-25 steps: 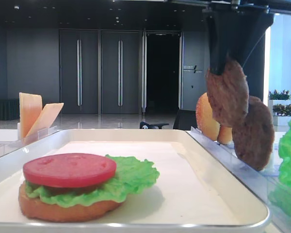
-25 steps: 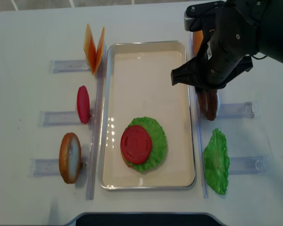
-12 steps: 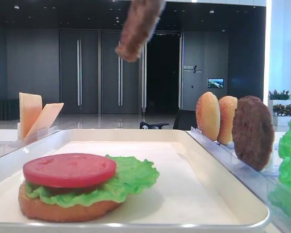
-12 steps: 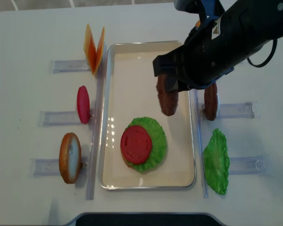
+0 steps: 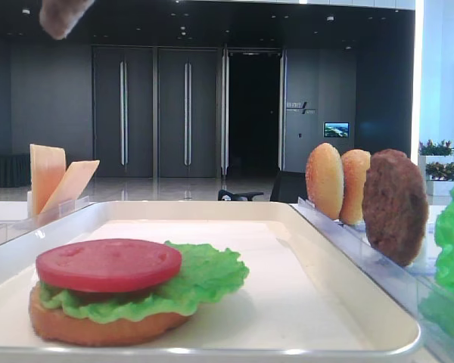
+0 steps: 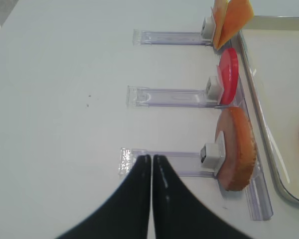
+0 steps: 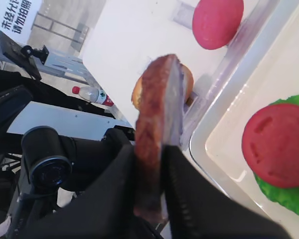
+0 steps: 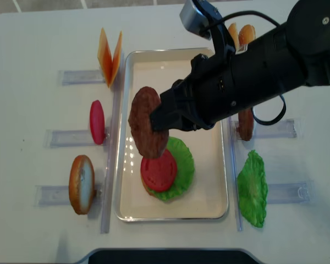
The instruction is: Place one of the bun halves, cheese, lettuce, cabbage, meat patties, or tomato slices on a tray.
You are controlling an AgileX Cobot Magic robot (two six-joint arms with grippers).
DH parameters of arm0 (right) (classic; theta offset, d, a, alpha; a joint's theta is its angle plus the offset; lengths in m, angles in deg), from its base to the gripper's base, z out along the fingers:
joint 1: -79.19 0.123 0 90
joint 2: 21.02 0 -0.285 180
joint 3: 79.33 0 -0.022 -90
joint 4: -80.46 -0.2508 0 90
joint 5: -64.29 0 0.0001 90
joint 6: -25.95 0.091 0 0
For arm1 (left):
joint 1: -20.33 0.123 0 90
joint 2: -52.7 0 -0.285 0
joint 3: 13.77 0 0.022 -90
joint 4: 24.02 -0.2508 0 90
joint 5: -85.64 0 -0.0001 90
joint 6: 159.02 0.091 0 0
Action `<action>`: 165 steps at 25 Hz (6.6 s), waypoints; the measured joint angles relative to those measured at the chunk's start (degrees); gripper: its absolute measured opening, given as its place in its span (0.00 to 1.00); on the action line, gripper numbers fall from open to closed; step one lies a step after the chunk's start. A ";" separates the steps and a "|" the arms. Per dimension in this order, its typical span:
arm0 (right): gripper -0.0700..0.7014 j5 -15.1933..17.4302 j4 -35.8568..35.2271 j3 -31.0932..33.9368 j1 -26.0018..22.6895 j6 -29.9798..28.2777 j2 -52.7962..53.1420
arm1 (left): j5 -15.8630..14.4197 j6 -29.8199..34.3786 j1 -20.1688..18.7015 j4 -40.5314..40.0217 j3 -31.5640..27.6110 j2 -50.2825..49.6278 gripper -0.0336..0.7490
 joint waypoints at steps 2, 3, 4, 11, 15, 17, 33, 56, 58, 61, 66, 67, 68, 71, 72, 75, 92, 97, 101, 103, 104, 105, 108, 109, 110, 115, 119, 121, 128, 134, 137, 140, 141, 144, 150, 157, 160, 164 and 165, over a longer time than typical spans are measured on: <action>0.30 -1.09 -2.97 1.67 0.19 -3.18 -0.34 | 0.00 0.00 0.00 0.00 0.00 0.00 0.04; 0.30 -0.97 -4.67 2.43 0.24 -4.80 -0.62 | 0.00 0.00 0.00 0.00 0.00 0.00 0.04; 0.30 -0.71 -6.53 3.15 0.23 -6.23 -1.12 | 0.00 0.00 0.00 0.00 0.00 0.00 0.04; 0.30 1.87 -16.48 3.77 0.40 -15.19 -7.06 | 0.00 0.00 0.00 0.00 0.00 0.00 0.04; 0.30 2.50 -17.48 3.77 0.40 -16.17 -10.88 | 0.00 0.00 0.00 0.00 0.00 0.00 0.04; 0.30 3.06 -17.48 3.77 0.40 -16.59 -12.76 | 0.00 0.00 0.00 0.00 0.00 0.00 0.04; 0.29 3.00 -16.12 3.77 -2.77 -17.25 -19.22 | 0.00 0.00 0.00 0.00 0.00 0.00 0.04; 0.29 4.52 -14.70 3.77 -5.11 -17.29 -19.43 | -0.02 0.00 0.00 0.00 0.00 0.00 0.04; 0.29 4.52 -14.70 3.77 -5.29 -17.29 -19.43 | -0.02 0.00 0.00 0.00 0.00 0.00 0.04; 0.29 4.52 -14.70 3.77 -5.29 -17.29 -19.43 | -0.02 0.00 0.00 0.00 0.00 0.00 0.04; 0.29 4.60 -14.70 3.77 -5.36 -17.29 -19.43 | -0.02 0.00 0.00 0.00 0.00 0.00 0.04; 0.29 4.72 -14.70 3.77 -5.36 -17.29 -19.43 | -0.02 0.00 0.00 0.00 0.00 0.00 0.04; 0.29 4.93 -14.70 3.77 -5.38 -17.29 -19.43 | -0.02 0.00 0.00 0.00 0.00 0.00 0.04; 0.29 6.89 -14.70 3.77 -5.38 -17.29 -20.17 | -0.02 0.00 0.00 0.00 0.00 0.00 0.04; 0.29 7.52 -14.70 3.77 -5.38 -17.29 -20.70 | -0.02 0.00 0.00 0.00 0.00 0.00 0.04; 0.29 7.91 -14.70 3.77 -5.38 -17.29 -21.62 | -0.02 0.00 0.00 0.00 0.00 0.00 0.04; 0.29 7.29 -14.38 3.77 -5.58 -17.43 -21.73 | -0.02 0.00 0.00 0.00 0.00 0.00 0.04; 0.38 7.29 -13.55 3.77 -5.58 -17.88 -21.73 | -0.02 0.00 0.00 0.00 0.00 0.00 0.04; 0.60 7.13 -13.23 3.77 -5.58 -19.00 -21.66 | -0.02 0.00 0.00 0.00 0.00 0.00 0.04; 0.68 6.60 -12.61 3.77 -5.58 -20.00 -21.02 | -0.02 0.00 0.00 0.00 0.00 0.00 0.04; 0.71 6.10 -11.92 3.77 -5.58 -20.25 -20.39 | -0.02 0.00 0.00 0.00 0.00 0.00 0.04; 0.73 5.42 -11.26 3.77 -5.58 -20.52 -19.84 | -0.02 0.00 0.00 0.00 0.00 0.00 0.04; 0.75 2.90 -7.90 3.77 -5.52 -20.87 -17.49 | -0.02 0.00 0.00 0.00 0.00 0.00 0.04; 0.75 2.18 -6.89 3.77 -5.52 -20.88 -16.78 | -0.02 0.00 0.00 0.00 0.00 0.00 0.04; 0.75 1.48 -5.80 3.77 -5.52 -20.88 -15.86 | -0.02 0.00 0.00 0.00 0.00 0.00 0.04; 0.75 -1.26 -1.36 3.77 -5.52 -20.46 -11.98 | -0.02 0.00 0.00 0.00 0.00 0.00 0.04; 0.76 -3.89 4.31 3.77 -5.52 -16.87 -8.85 | -0.02 0.00 0.00 0.00 0.00 0.00 0.04; 0.76 -4.32 8.69 3.77 -5.58 -13.72 -6.94 | -0.02 0.00 0.00 0.00 0.00 0.00 0.04; 0.76 -5.15 25.91 3.77 -9.94 1.44 0.32 | -0.02 0.00 0.00 0.00 0.00 0.00 0.04; 0.76 -1.27 42.36 3.77 -17.68 14.94 6.94 | -0.02 0.00 0.00 0.00 0.00 0.00 0.04; 0.76 2.15 50.45 3.77 -21.81 20.89 9.03 | -0.02 0.00 0.00 0.00 0.00 0.00 0.04; 0.76 5.52 57.27 3.77 -25.88 24.95 10.28 | -0.02 0.00 0.00 0.00 0.00 0.00 0.04; 0.76 6.57 58.82 3.77 -27.22 26.03 10.53 | -0.02 0.00 0.00 0.00 0.00 0.00 0.04; 0.76 9.88 63.11 3.77 -30.63 28.00 11.13 | -0.02 0.00 0.00 0.00 0.00 0.00 0.04; 0.76 15.66 65.70 3.77 -34.21 28.65 11.60 | -0.02 0.00 0.00 0.00 0.00 0.00 0.04; 0.76 19.80 65.70 4.31 -34.08 30.40 13.18 | -0.02 0.00 0.00 0.00 0.00 0.00 0.04; 0.76 20.29 65.70 6.26 -33.96 31.58 17.05 | -0.02 0.00 0.00 0.00 0.00 0.00 0.04; 0.76 20.23 65.70 11.03 -33.96 31.69 24.44 | -0.02 0.00 0.00 0.00 0.00 0.00 0.04; 0.76 20.18 65.70 12.41 -33.96 31.69 26.20 | -0.02 0.00 0.00 0.00 0.00 0.00 0.04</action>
